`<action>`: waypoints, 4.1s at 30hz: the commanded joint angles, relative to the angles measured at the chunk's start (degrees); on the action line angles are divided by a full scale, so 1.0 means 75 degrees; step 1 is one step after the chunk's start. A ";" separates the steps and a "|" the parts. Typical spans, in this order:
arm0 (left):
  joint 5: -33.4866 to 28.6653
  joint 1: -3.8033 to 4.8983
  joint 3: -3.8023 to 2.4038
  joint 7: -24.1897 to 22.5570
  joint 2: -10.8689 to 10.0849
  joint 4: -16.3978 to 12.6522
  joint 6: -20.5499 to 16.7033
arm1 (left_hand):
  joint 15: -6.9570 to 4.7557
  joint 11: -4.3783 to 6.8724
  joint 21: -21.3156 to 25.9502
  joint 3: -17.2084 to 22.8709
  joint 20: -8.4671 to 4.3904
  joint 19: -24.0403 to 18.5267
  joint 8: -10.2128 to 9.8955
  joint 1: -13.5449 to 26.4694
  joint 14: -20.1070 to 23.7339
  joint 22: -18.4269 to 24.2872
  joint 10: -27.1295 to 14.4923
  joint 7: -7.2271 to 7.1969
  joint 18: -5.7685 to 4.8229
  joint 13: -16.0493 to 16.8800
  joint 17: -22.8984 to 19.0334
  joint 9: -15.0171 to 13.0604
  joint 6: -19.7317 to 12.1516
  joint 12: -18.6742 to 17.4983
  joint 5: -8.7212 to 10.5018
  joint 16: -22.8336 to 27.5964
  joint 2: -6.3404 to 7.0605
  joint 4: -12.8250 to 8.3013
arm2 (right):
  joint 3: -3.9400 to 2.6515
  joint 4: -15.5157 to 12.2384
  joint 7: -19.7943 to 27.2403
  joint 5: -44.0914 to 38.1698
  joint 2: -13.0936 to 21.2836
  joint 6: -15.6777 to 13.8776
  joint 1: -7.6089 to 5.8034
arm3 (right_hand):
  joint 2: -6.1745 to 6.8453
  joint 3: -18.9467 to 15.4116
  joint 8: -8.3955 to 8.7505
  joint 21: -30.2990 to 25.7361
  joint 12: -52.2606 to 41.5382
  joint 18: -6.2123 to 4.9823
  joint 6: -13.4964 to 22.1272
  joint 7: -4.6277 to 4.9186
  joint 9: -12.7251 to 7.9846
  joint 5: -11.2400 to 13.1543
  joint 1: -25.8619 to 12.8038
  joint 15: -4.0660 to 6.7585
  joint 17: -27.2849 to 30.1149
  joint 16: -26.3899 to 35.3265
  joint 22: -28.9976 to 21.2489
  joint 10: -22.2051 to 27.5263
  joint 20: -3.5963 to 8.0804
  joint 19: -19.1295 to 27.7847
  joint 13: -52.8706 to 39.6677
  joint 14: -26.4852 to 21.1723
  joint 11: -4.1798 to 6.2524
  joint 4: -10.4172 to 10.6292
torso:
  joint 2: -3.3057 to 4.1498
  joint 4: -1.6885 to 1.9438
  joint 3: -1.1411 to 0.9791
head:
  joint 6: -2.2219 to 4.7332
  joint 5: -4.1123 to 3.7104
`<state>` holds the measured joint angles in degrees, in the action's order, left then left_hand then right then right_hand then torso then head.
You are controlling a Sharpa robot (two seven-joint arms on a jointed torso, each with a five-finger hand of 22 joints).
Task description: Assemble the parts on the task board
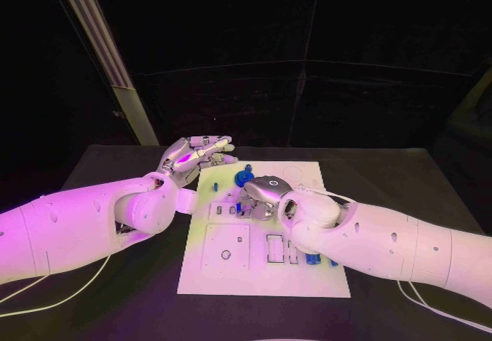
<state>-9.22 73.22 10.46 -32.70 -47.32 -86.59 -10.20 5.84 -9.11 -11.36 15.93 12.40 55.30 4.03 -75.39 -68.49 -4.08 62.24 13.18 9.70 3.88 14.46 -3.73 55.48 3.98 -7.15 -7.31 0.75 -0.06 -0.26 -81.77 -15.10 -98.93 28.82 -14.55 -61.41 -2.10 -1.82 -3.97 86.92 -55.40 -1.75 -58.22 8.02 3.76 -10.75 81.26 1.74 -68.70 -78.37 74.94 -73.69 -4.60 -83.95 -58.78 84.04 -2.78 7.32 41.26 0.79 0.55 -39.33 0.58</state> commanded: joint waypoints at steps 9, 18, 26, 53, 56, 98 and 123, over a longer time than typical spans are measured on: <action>0.0006 0.0013 -0.0006 0.0040 0.0012 0.0006 0.0132 | 0.0038 -0.0044 0.0048 0.0057 0.0049 -0.0007 -0.0021 0.0091 -0.0025 0.0008 -0.0016 -0.0005 0.0115 -0.0001 0.0012 0.0000 -0.0045 -0.0018 -0.0008 0.0044 -0.0003 -0.0005 | 0.0005 -0.0044 -0.0134 -0.0020 -0.0004 -0.0282 -0.0002 | 0.0340 -0.0277 0.0054 -0.0071 0.0192 -0.0040 0.0608 0.0113 -0.0008 0.0058 -0.0438 -0.0142 0.0029 0.0071 0.0898 0.0195 -0.0141 0.0016 0.0165 0.0262 -0.0123 0.0329 | 0.0000 0.0002 -0.0004 | 0.0004 -0.0019; 0.0006 0.0012 -0.0006 0.0058 0.0013 0.0019 0.0143 | 0.0039 -0.0045 0.0049 0.0059 0.0049 -0.0008 -0.0022 0.0092 -0.0025 0.0008 -0.0018 -0.0005 0.0115 -0.0001 0.0012 0.0000 -0.0047 -0.0019 -0.0008 0.0046 -0.0002 -0.0006 | 0.0005 -0.0085 -0.0134 0.0032 0.0019 -0.0736 0.0004 | 0.0560 -0.0554 0.0033 -0.0099 0.0279 -0.0053 0.0880 0.0189 0.0006 -0.0263 -0.0796 -0.0207 0.0089 0.0121 0.0851 0.0336 -0.0207 0.0049 0.0278 0.0245 -0.0199 0.0727 | -0.0004 -0.0003 -0.0004 | 0.0018 -0.0034; 0.0007 0.0012 -0.0006 0.0066 -0.0004 0.0072 0.0140 | 0.0033 -0.0044 0.0047 0.0079 0.0046 0.0000 -0.0023 0.0088 -0.0042 0.0006 -0.0028 -0.0006 0.0117 -0.0002 0.0022 0.0001 -0.0055 -0.0023 -0.0010 0.0043 0.0002 -0.0021 | 0.0000 -0.0511 0.0433 0.0249 0.0364 -0.1458 0.0072 | 0.0818 -0.0802 0.0003 -0.0150 0.0305 -0.0077 0.1007 0.0229 0.0021 -0.0886 -0.0871 -0.0247 0.0180 0.0193 0.0754 0.0459 -0.0247 0.0120 0.0344 0.0217 -0.0241 0.1070 | -0.0009 -0.0001 -0.0022 | 0.0054 -0.0002; 0.6325 0.0305 -0.0013 0.5891 -0.0044 0.0538 0.1348 | -0.1163 0.1015 -0.6776 -0.1184 -0.1304 0.3508 0.1281 0.1235 -0.2775 -0.5866 0.1230 -0.1038 -0.0407 0.3441 0.9646 -0.0559 0.0648 0.4162 0.0081 -1.0670 0.0248 0.1243 | -0.0262 -0.2112 0.2983 0.6630 0.3381 0.0299 -0.0529 | 0.0511 0.0037 0.0027 -0.7024 0.6119 -0.1119 -0.0085 0.0197 0.0013 -0.0769 0.1224 -0.0680 0.6947 0.8699 -0.6821 0.0845 -0.0694 0.3933 0.6324 -0.2124 -0.0490 0.1192 | -0.0369 -0.0110 -0.0059 | -0.0083 0.0106; 0.6867 0.0381 -0.0016 0.6492 0.0059 0.0560 0.1679 | -0.1179 0.1027 -0.7701 -0.1613 -0.1268 0.3600 0.1642 0.1309 -0.2850 -0.7037 0.0842 -0.1020 -0.0558 0.4110 0.9997 -0.0727 0.0455 0.4987 0.0100 -1.0965 0.0242 0.1581 | -0.0260 -0.2062 0.3145 0.6761 0.3472 0.0124 -0.0548 | 0.0493 0.0141 -0.0029 -0.7010 0.6184 -0.1190 -0.0296 0.0160 0.0038 -0.0784 0.1335 -0.0490 0.7011 0.8681 -0.6912 0.0464 -0.0463 0.3314 0.6564 -0.1376 -0.0346 0.1105 | -0.0400 -0.0091 -0.0042 | -0.0085 0.0082; 0.8259 0.0772 -0.0022 0.8218 0.2118 0.2147 0.3385 | -0.1396 0.1348 -0.9080 -0.3517 -0.1445 0.3795 0.4822 0.1514 -0.2868 -0.8976 0.1228 -0.1351 -0.0802 0.7015 1.0072 -0.2952 -0.0648 0.8224 0.0542 -1.1026 -0.0552 0.2197 | -0.0254 -0.1994 0.3227 0.6792 0.3542 -0.1288 -0.0564 | 0.0641 -0.1087 -0.0104 -0.1445 0.3823 -0.0417 -0.0544 -0.0146 0.0036 -0.1445 0.0551 0.0063 0.1852 0.2290 -0.0894 0.0358 0.0068 0.0961 0.3519 0.0032 0.0109 0.1068 | -0.0402 -0.0130 -0.0040 | -0.0316 0.0141; 0.8290 0.0769 0.0119 0.8285 0.2466 0.2557 0.3853 | -0.1384 0.1340 -0.9109 -0.3515 -0.1429 0.3793 0.4944 0.1245 -0.2868 -0.9030 0.1218 -0.1344 -0.0808 0.7032 1.0072 -0.3073 -0.0746 0.8265 0.0524 -1.1026 -0.0661 0.2145 | -0.0254 -0.1970 0.3218 0.6845 0.3491 -0.1480 -0.0564 | 0.0494 -0.1119 -0.0096 -0.1519 0.3646 -0.0456 -0.0417 -0.0107 0.0027 -0.1525 0.0688 0.0032 0.2042 0.2455 -0.1014 0.0615 0.0041 0.1125 0.3339 -0.0086 0.0078 0.1047 | -0.0401 -0.0124 -0.0049 | -0.0410 0.0132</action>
<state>52.53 78.89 11.36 29.01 -28.91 -67.54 17.21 -4.40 0.91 -79.72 -10.26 1.82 83.89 40.75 -65.38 -83.84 -71.84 71.85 3.16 4.38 56.62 74.92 -26.72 50.15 65.78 -2.88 -89.82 -4.17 16.27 -2.13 -96.34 8.74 -48.09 54.97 -24.69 -65.53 1.97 -9.87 -4.44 75.88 -27.79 -5.30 -61.78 7.22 4.03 -22.17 86.35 2.24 -53.68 -60.28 67.52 -69.46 -4.19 -75.95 -33.67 83.73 -2.04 15.32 38.19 -0.15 0.23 -42.32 1.69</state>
